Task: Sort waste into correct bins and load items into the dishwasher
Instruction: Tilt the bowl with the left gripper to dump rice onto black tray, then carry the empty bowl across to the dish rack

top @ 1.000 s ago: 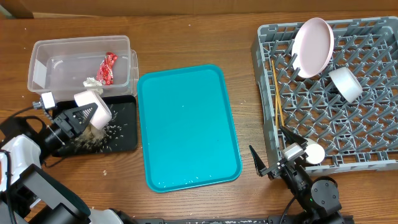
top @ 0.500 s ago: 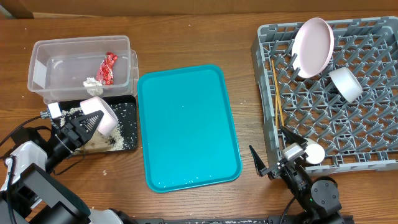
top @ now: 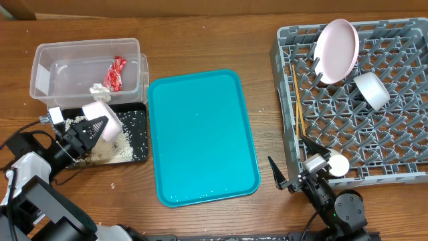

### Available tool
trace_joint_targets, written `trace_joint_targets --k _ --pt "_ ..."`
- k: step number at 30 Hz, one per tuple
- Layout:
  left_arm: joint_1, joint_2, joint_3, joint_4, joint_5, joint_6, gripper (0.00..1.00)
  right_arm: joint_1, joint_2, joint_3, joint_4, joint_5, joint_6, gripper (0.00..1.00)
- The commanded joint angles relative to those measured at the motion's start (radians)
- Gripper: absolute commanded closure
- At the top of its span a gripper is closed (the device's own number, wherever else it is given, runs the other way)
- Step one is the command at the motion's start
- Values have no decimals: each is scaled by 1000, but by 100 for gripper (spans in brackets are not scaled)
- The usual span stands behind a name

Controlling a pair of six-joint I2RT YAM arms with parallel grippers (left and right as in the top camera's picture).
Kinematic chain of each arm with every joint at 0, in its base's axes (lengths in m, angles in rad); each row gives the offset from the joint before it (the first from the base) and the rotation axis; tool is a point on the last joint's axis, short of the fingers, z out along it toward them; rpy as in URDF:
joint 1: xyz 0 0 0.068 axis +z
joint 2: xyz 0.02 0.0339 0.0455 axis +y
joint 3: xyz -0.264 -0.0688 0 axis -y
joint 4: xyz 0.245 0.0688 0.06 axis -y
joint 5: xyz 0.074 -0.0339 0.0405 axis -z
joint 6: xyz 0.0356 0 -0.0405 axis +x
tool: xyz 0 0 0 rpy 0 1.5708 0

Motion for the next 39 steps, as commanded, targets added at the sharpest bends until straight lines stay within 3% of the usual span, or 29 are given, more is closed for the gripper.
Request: trace_joint_targets --k 1,2,6,11,14,20,21,27,33,39 --pt "2 5 -2 80 -26 -163 96 -6 -12 -10 5 -6 0 0" --pt "0 5 -2 82 -34 -216 96 -6 -12 -10 5 -6 0 0" --pt "-17 4 -2 43 27 -238 96 -6 -12 -10 5 -6 0 0" --pt "-147 -44 -2 -37 -111 -236 96 -6 -12 -10 5 -6 0 0" --pt "-328 -116 12 -34 -278 -264 96 -6 -12 -10 5 -6 0 0" --pt "-777 -218 187 -8 -688 -476 96 -6 -12 -10 5 -6 0 0" --pt "-910 -217 271 16 -800 -522 96 -6 -12 -10 5 -6 0 0" --pt "-1259 -175 451 184 -1097 -582 96 -6 -12 -10 5 -6 0 0" --pt "-1451 -34 576 264 -1143 -621 96 -6 -12 -10 5 -6 0 0" --pt "-1475 140 745 261 -1136 -665 96 -6 -12 -10 5 -6 0 0"
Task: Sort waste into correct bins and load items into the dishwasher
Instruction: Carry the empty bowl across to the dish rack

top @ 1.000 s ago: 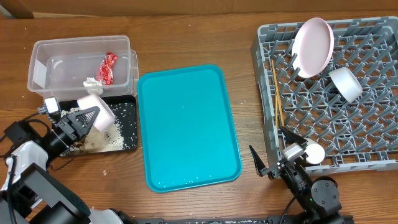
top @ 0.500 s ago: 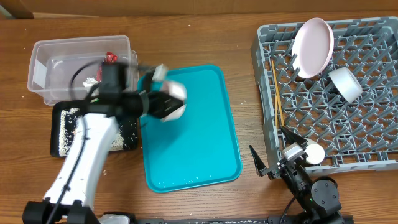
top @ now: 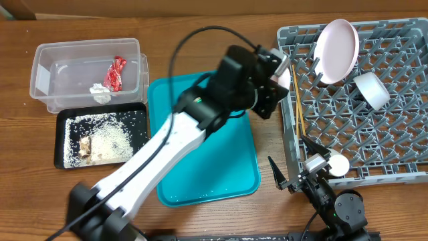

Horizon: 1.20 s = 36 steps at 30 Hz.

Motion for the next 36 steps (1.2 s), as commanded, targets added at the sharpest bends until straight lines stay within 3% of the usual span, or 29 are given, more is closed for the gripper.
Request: trace_joint_targets --k 1,7,11,14,17,22,26,32,36 --pt "4 108 149 4 -31 -51 96 -6 -12 -10 5 -6 0 0" --pt "4 273 379 -43 -23 -50 96 -6 -12 -10 5 -6 0 0" --pt "4 332 400 31 -13 -55 96 -6 -12 -10 5 -6 0 0" --pt "5 396 400 126 -15 -194 96 -6 -12 -10 5 -6 0 0" --pt "24 458 399 192 6 -457 96 -6 -12 -10 5 -6 0 0" --pt "43 583 399 475 230 -693 96 -6 -12 -10 5 -6 0 0" --pt "43 662 399 600 271 -952 96 -6 -12 -10 5 -6 0 0" --pt "46 687 399 687 273 -1027 96 -6 -12 -10 5 -6 0 0" --pt "50 719 399 938 307 -1068 96 -6 -12 -10 5 -6 0 0"
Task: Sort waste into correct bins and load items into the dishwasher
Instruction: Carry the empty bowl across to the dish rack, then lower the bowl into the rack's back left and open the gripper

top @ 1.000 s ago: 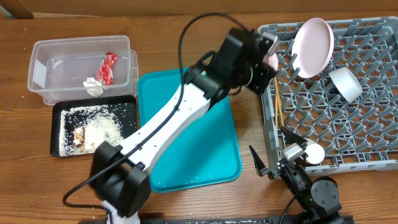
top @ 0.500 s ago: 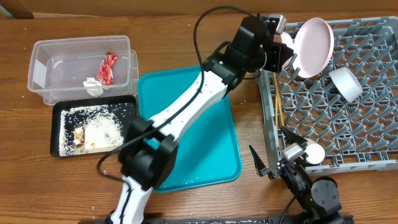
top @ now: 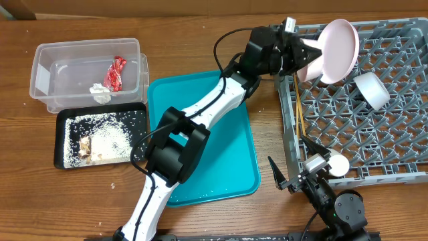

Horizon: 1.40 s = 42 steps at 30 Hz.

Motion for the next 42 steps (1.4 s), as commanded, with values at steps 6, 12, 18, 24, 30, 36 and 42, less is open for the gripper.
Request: trace_joint_targets --k 6,12,18,24,30,36,42 --pt "-2 101 19 201 40 -169 96 -6 -12 -10 4 -6 0 0" --pt "-2 201 19 463 53 -277 96 -6 -12 -10 4 -6 0 0" --pt "2 257 19 557 97 -356 96 -6 -12 -10 4 -6 0 0" --pt "40 256 19 551 165 -287 53 -6 -12 -10 4 -6 0 0" --pt "106 237 20 544 251 -290 0 -6 -12 -10 4 -6 0 0" --pt "162 128 20 379 309 -171 0 -6 -12 -10 4 -6 0 0" --pt "197 -94 20 -301 239 258 0 -6 -12 -10 4 -6 0 0"
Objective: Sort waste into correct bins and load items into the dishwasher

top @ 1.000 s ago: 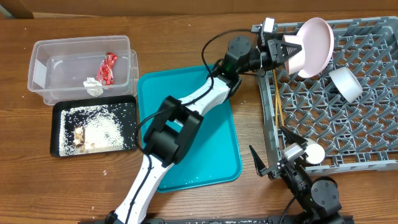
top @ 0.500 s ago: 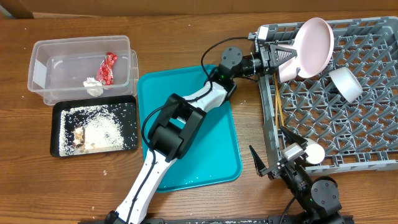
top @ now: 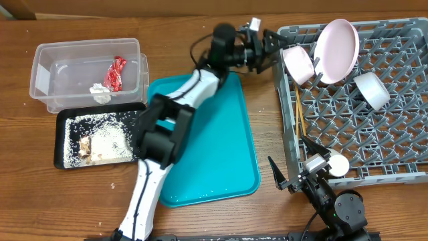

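A pink bowl (top: 298,64) sits tilted in the far left corner of the grey dishwasher rack (top: 401,167), beside an upright pink plate (top: 337,49). My left gripper (top: 269,45) hovers just left of the bowl at the rack's edge, open and empty. A white cup (top: 371,90) and chopsticks (top: 297,114) also lie in the rack. My right gripper (top: 289,161) rests open near the rack's front left corner.
A teal tray (top: 200,140) lies mid-table with a few rice grains on it. A clear bin (top: 87,70) at far left holds a red wrapper (top: 117,72) and crumpled paper (top: 100,92). In front of the bin, a black tray (top: 100,137) holds rice and food scraps.
The left gripper was shut on the pink bowl next to the plate. Now the bowl rests in the rack and the gripper is open, drawn back a little to the left.
The left gripper first held the pink bowl tipped over the black tray of rice. Then it held the bowl above the teal tray near the rack, then at the rack beside the plate. Now the bowl stands in the rack, released. The right arm stayed still.
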### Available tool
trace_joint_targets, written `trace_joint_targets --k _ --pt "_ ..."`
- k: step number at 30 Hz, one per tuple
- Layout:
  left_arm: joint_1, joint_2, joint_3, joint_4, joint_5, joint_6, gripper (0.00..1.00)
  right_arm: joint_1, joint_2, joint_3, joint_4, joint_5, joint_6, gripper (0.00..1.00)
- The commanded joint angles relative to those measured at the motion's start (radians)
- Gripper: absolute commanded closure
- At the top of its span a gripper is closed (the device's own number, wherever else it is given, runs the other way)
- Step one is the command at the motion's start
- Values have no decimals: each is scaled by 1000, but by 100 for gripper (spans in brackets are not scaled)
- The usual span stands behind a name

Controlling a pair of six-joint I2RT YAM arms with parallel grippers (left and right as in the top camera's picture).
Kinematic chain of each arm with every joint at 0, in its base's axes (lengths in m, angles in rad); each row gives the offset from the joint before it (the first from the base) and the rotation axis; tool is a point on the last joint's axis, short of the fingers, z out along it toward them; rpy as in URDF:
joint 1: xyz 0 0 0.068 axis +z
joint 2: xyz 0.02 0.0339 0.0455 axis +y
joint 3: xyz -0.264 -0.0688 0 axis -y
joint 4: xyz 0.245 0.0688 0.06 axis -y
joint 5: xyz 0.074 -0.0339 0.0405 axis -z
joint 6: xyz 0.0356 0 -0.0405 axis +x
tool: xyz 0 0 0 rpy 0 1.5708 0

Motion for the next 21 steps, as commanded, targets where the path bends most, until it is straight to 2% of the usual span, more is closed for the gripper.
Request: trace_joint_targets --k 1,2,4,9,13,16,21 --pt "3 -216 8 -329 -80 383 0 -6 -12 -10 3 -6 0 0" --pt "6 -286 8 -538 -177 514 0 -6 -12 -10 3 -6 0 0" --pt "6 -362 8 -731 -302 634 0 -6 -12 -10 3 -6 0 0" --pt "-3 -555 8 -1092 -629 855 0 -6 -12 -10 3 -6 0 0" --pt "-11 -680 8 -1302 -879 944 0 -6 -12 -10 3 -6 0 0" --pt "-13 -761 8 -1445 -1031 963 0 -6 -12 -10 3 -6 0 0" --pt "-13 -854 8 -1619 -1155 963 0 -6 -12 -10 3 -6 0 0"
